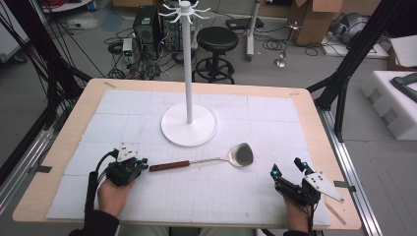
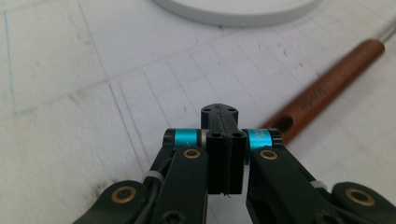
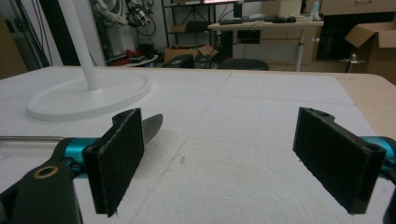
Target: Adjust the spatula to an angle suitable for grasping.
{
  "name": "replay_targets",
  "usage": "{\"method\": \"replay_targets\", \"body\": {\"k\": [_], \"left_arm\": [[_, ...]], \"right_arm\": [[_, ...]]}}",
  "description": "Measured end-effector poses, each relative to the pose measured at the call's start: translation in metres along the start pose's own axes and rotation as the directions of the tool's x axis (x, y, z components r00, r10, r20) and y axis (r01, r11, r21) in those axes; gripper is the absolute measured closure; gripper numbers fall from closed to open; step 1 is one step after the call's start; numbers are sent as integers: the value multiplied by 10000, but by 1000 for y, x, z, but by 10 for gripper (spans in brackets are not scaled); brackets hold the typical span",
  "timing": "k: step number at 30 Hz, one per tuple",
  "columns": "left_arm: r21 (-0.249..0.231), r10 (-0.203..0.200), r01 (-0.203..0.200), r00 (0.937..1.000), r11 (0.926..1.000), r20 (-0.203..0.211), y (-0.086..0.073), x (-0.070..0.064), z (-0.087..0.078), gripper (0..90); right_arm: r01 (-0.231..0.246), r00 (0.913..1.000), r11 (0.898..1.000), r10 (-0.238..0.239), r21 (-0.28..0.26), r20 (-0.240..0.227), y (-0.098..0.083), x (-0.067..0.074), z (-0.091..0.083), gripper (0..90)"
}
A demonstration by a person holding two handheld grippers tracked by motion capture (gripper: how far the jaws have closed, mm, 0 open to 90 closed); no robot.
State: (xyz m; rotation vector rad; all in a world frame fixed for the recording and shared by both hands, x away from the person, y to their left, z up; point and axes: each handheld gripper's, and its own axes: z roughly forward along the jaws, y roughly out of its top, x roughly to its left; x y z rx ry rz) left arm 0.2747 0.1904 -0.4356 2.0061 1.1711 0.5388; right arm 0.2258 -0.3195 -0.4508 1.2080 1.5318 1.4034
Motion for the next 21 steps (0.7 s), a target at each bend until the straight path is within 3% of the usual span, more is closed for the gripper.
{"method": "replay_targets", "body": {"k": [4,14,18,19,21], "left_arm": [[401,98,-106,9997,9991,217,-4,-4,0,897],[530,-205,196,9996,9984,178,1,-13,11,897],[592,34,-65,9986,9982,524,6,-28,16,897],[554,278,-322,9964,9979,796,8,-40,18,898],[538,299,-348,9955,9979,895,9,-43,19,897]], "right_arm": [[5,10000,10000,-5,12,13,0,0,0,154],[-65,10000,10000,65,7,8,0,0,0,154],[-29,10000,10000,29,-18,-5,0,0,0,154],[-77,10000,10000,77,-12,-8,0,0,-1,153],[-2,10000,10000,2,-71,1,0,0,-1,154]]}}
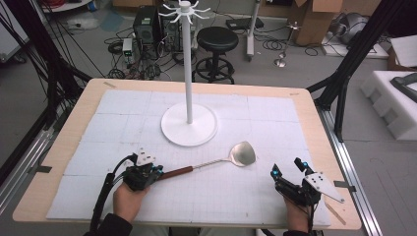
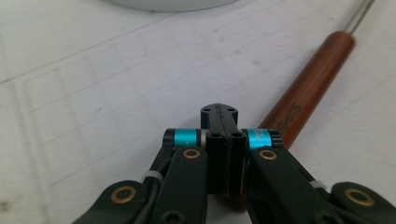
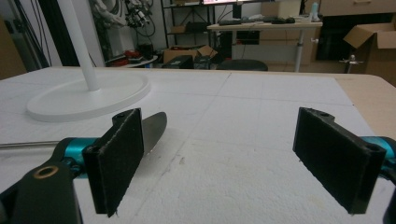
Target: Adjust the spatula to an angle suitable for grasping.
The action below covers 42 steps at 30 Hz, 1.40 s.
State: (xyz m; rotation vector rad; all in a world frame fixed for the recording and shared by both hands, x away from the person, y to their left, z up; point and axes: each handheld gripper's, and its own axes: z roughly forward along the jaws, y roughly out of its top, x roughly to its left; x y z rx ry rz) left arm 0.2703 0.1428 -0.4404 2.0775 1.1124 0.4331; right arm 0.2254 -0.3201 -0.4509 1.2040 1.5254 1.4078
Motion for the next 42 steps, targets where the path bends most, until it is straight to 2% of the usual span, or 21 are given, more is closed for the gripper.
{"method": "replay_targets", "body": {"k": [4,9,12,13,16,17,18,20,21,22,23,24,26,27,28,29,30,31,32,35,42], "left_arm": [[-125,138,-140,9998,9998,-144,1,-1,-4,897],[-723,-361,328,9983,9968,-454,-2,16,-22,897],[-1192,-572,506,9970,9916,-528,-8,29,-33,896],[-1389,-674,592,9962,9885,-551,-11,34,-37,896],[-2033,-863,725,9945,9764,-597,-20,46,-48,893],[-2247,-936,774,9936,9714,-627,-22,49,-51,876],[-2380,-934,758,9936,9683,-637,-24,51,-54,869],[-2776,-1014,779,9923,9575,-715,-31,58,-63,856],[-2776,-1014,779,9923,9575,-715,-31,58,-63,856],[-2936,-1039,781,9919,9527,-733,-33,60,-66,856],[-3023,-1003,729,9920,9504,-760,-36,61,-70,866],[-3023,-1003,729,9920,9504,-760,-36,61,-70,872],[-2995,-932,664,9928,9518,-759,-38,61,-71,876],[-2975,-900,643,9932,9525,-733,-39,61,-71,876],[-2949,-885,634,9934,9534,-726,-40,61,-71,879],[-2945,-884,637,9935,9535,-714,-40,61,-71,879],[-2920,-885,661,9940,9541,-641,-41,61,-71,880],[-2922,-882,659,9940,9541,-639,-41,60,-70,879],[-2922,-882,659,9940,9541,-639,-41,60,-70,879],[-2868,-844,644,9947,9558,-579,-42,59,-69,879],[-2759,-753,595,9960,9593,-471,-43,55,-66,887]], "right_arm": [[-71,10000,9999,71,76,-47,0,0,1,165],[-199,9990,9977,225,653,-380,3,-2,6,264],[-348,9941,9911,476,1288,-971,6,0,16,371],[-122,9882,9868,365,1612,-1490,12,9,26,481],[209,9831,9815,144,1902,-1825,20,17,34,607],[447,9763,9676,104,2484,-2163,31,27,48,816],[501,9732,9617,136,2694,-2297,34,30,53,892],[465,9686,9407,398,3361,-2454,43,38,70,894],[465,9686,9407,398,3361,-2454,43,38,70,894],[589,9665,9285,388,3665,-2536,45,43,80,895],[1168,9574,9045,74,4102,-2888,50,56,100,895],[1168,9574,9045,74,4102,-2888,50,56,100,895],[1983,9385,8737,-386,4443,-3430,51,75,125,895],[1983,9385,8737,-386,4443,-3430,51,75,125,895],[2442,9288,8331,-540,4962,-3666,47,87,143,895],[2442,9288,8331,-540,4962,-3666,47,87,143,895],[2684,9241,7970,-545,5411,-3781,40,92,155,895],[2764,9224,7859,-553,5532,-3823,38,93,158,895],[2764,9224,7859,-553,5532,-3823,38,93,158,895],[3327,9066,7301,-732,5969,-4157,30,100,165,894],[3639,8901,7074,-727,6059,-4498,31,98,158,896]]}}
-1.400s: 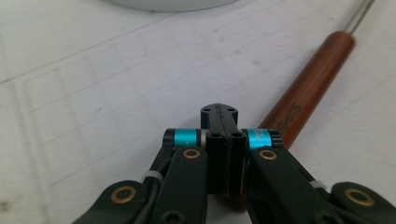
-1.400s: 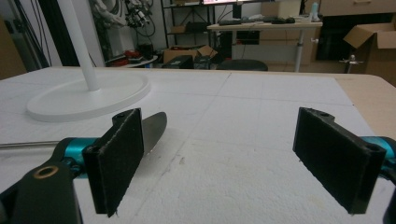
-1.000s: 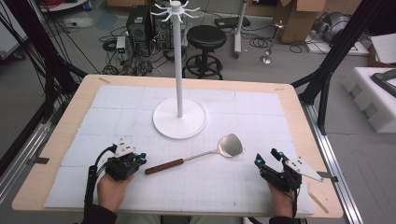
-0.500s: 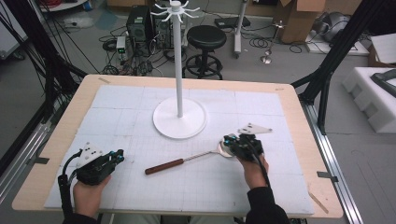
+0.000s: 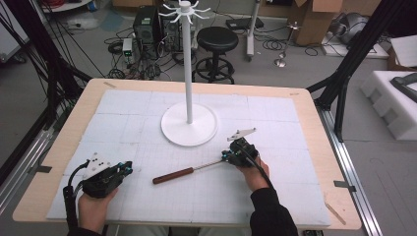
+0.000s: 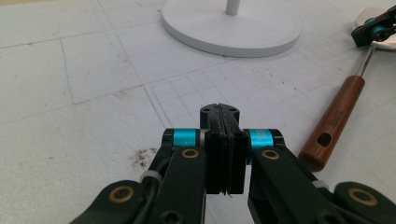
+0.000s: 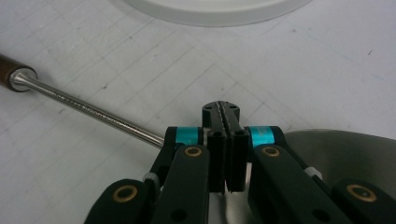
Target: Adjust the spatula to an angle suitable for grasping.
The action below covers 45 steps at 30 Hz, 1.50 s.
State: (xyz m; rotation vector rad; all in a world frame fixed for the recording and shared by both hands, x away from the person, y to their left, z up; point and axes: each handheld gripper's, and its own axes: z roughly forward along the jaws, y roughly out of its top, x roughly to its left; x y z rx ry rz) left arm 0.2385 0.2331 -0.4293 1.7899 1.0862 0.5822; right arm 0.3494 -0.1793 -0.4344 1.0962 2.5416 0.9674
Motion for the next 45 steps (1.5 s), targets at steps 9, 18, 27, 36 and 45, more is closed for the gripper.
{"method": "replay_targets", "body": {"k": [9,18,27,36,45], "left_arm": [[103,63,-65,9998,9999,184,0,-4,3,888],[146,68,-71,9997,9999,232,1,-6,5,887],[-10,-165,165,9999,9999,5,0,2,0,883],[-224,-403,399,9990,9990,-205,-4,13,-11,884],[-303,-428,420,9987,9987,-268,-6,17,-17,884]], "right_arm": [[539,9983,9973,-527,508,-237,-19,11,-20,896],[681,9948,9958,-632,606,-798,-37,23,-35,896],[1170,9796,9918,-1238,-519,-1585,-38,42,-52,895],[2595,9277,9649,-2609,-414,-2670,-11,98,-25,896],[2827,9352,9592,-2755,7,-2225,-2,116,7,896]]}}
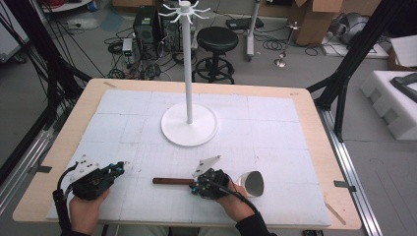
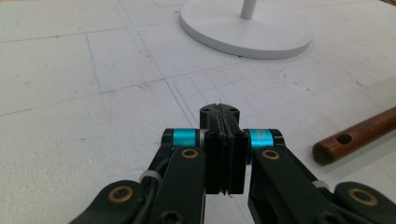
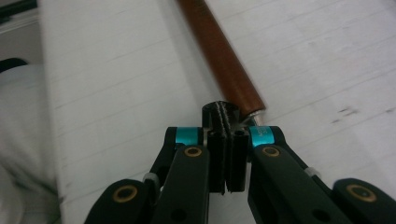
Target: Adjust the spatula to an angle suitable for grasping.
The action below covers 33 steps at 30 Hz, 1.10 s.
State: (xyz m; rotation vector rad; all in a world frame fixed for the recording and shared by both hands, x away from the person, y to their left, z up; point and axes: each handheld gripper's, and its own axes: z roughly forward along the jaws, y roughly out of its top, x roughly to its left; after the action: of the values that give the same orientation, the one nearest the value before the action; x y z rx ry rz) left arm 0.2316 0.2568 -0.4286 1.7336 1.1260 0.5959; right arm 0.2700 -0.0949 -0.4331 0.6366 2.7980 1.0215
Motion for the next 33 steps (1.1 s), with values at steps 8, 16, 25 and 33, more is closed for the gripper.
{"method": "replay_targets", "body": {"k": [8,16,25,33], "left_arm": [[24,20,-20,10000,10000,34,-1,-1,0,884],[-6,54,-54,9999,10000,128,-1,-4,1,883],[-325,-772,778,9968,9964,211,1,1,-1,557],[-1069,-829,906,9938,9901,744,4,2,-3,162]], "right_arm": [[-938,9877,9956,927,28,1257,3,-9,0,896],[-1653,9730,9804,1798,-1069,1447,-4,-20,-19,894],[-2143,9401,9152,2881,-3413,1825,-47,-33,-87,602],[-2005,8755,8532,3766,-4814,3028,-104,-42,-131,156]]}}
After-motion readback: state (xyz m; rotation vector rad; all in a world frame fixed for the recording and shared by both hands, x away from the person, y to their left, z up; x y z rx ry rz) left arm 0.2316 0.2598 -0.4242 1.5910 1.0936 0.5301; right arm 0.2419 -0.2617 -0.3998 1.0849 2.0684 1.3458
